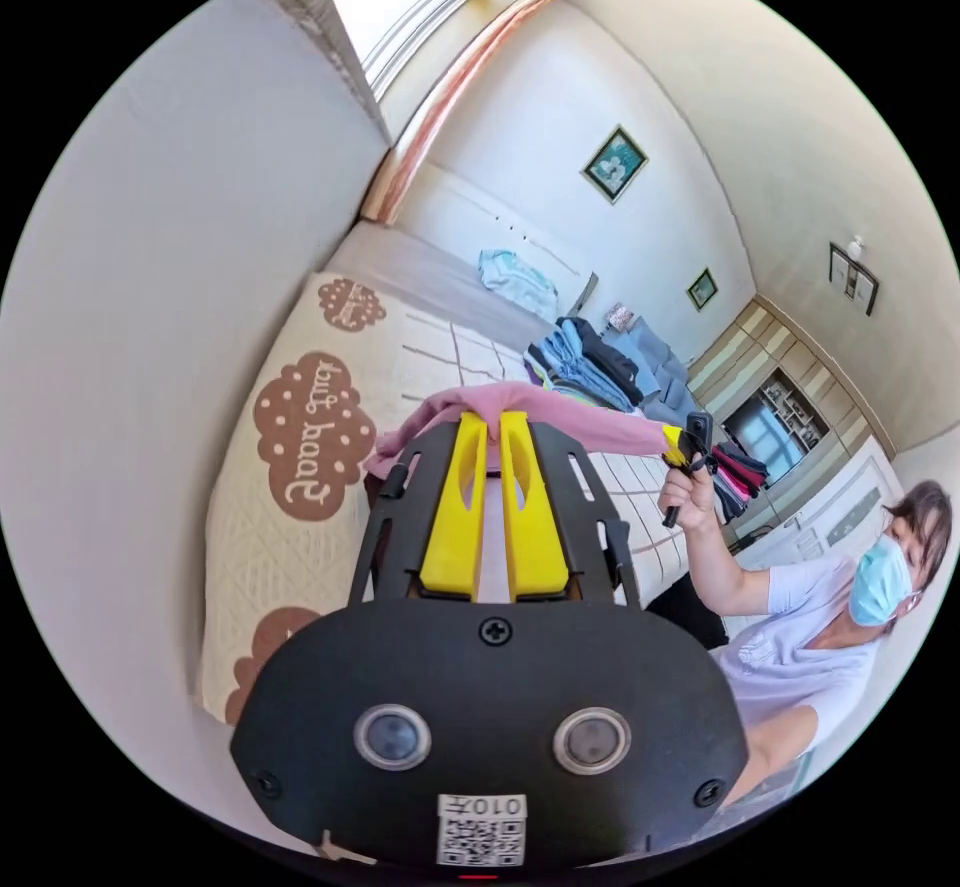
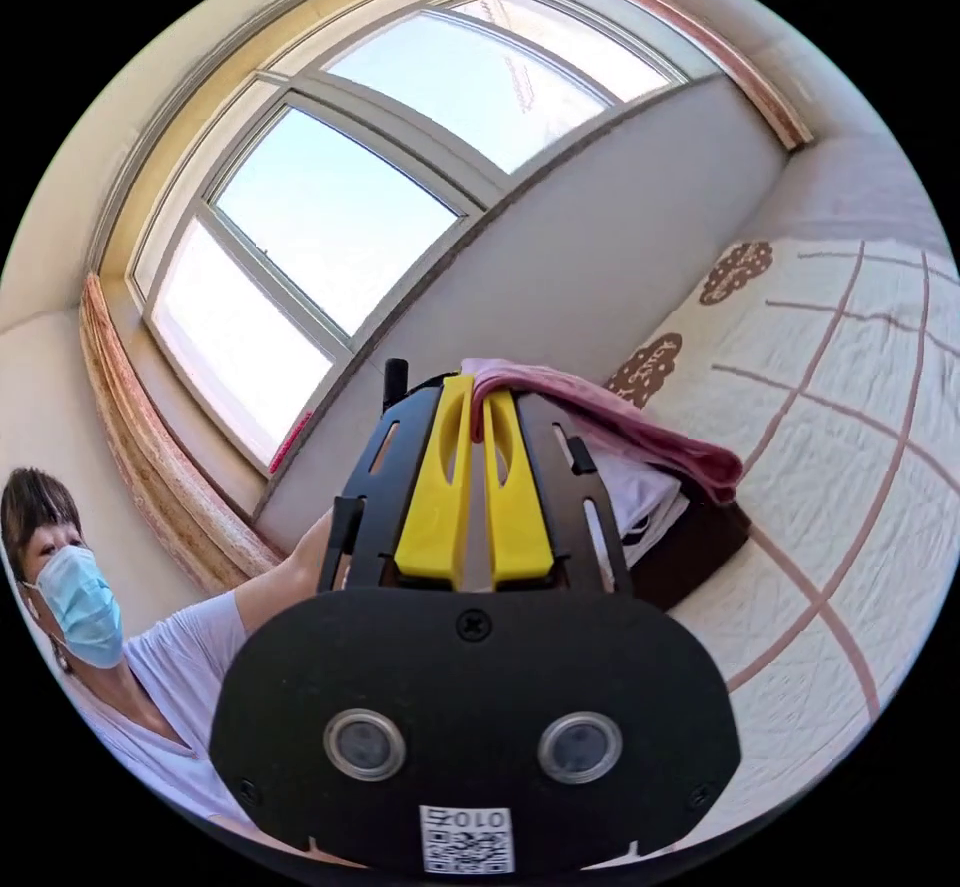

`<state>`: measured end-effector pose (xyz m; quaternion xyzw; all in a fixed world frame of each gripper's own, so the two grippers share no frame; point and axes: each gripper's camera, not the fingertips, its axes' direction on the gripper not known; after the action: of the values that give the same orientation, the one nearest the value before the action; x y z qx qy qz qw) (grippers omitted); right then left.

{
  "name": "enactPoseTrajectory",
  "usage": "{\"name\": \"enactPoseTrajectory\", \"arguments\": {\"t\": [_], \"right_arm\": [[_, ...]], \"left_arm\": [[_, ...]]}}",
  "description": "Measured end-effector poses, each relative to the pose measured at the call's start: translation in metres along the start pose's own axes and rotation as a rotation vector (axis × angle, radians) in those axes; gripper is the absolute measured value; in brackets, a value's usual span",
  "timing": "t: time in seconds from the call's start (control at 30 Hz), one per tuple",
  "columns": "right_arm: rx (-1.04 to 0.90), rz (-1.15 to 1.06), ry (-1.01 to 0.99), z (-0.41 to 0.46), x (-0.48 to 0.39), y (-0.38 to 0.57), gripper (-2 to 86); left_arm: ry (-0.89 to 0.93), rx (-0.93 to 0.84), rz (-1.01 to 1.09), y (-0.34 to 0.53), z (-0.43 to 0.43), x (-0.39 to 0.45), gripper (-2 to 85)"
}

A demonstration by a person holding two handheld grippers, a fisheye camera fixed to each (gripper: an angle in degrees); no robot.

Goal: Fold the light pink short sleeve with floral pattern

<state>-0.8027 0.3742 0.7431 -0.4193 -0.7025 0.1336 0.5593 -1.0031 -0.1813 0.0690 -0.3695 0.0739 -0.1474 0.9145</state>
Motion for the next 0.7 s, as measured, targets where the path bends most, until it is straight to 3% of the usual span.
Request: {"name": "enactPoseTrajectory", "arguments": {"t": [0.2,0.33,0.43,0.6,0.7], "right_arm": [[-0.067,0.014,0.033,0.035,-0.006,0.071,3.7],[-0.183,0.204,-0.023,0.075,0.039,0.128,3.7],[-0.172,0.308,-0.060,0.080,0.054,0.155,3.7],[-0.189,0.305,-0.071,0.088,0.034,0.153,3.9],[-0.308,0.320,-0.111,0.105,0.034,0.158,4.5]], "left_arm": [[0.098,-0.007,0.016,0.073,0.010,-0.029,0.7],[0.127,-0.172,-0.218,0.161,0.048,-0.083,0.5],[0.237,-0.138,-0.288,0.204,0.061,-0.099,0.4],[0.295,-0.132,-0.256,0.214,0.066,-0.088,0.3],[0.296,-0.202,-0.327,0.224,0.076,-0.086,0.2]]}}
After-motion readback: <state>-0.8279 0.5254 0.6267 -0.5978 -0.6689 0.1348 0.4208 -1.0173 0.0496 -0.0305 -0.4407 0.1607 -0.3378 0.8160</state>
